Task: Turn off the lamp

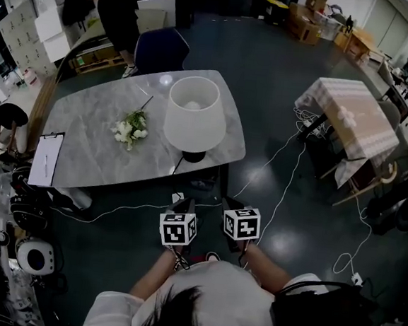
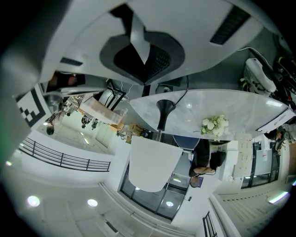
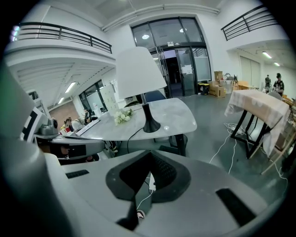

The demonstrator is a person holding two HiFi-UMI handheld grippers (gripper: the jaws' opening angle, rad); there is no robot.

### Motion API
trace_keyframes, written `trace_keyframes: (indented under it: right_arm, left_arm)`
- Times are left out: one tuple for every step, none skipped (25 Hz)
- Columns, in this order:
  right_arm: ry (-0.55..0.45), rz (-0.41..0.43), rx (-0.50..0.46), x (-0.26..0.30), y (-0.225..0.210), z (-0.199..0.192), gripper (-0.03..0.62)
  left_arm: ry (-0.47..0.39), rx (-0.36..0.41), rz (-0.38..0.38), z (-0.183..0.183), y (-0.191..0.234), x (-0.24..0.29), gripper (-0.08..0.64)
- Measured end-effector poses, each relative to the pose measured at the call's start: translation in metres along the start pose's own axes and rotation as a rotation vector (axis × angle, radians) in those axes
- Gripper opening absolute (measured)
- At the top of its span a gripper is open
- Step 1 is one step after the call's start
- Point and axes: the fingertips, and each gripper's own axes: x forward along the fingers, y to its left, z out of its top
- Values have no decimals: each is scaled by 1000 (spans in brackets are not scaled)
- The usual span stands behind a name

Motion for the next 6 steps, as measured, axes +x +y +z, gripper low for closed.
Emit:
trace_keyframes:
  right_arm:
    - [0, -2, 4, 0, -1, 0, -2]
    - [-2, -4, 7, 1, -2, 0, -2]
    - [-5, -4, 9, 2, -2, 1, -2]
    - [-7, -5, 10, 3, -2, 2, -2]
    - [-10, -4, 10, 5, -2, 4, -2]
    - [-13, -4, 9, 6, -2, 5, -2]
  left_arm:
    - [-1, -3, 1, -1, 0, 0, 8]
    - [-2, -4, 3, -1, 1, 1, 9]
    - [-3, -5, 4, 0, 2, 2, 9]
    - [-5, -4, 5, 0, 2, 3, 9]
    - [-7, -3, 6, 1, 3, 4, 9]
    - [-8, -2, 6, 2, 4, 6, 9]
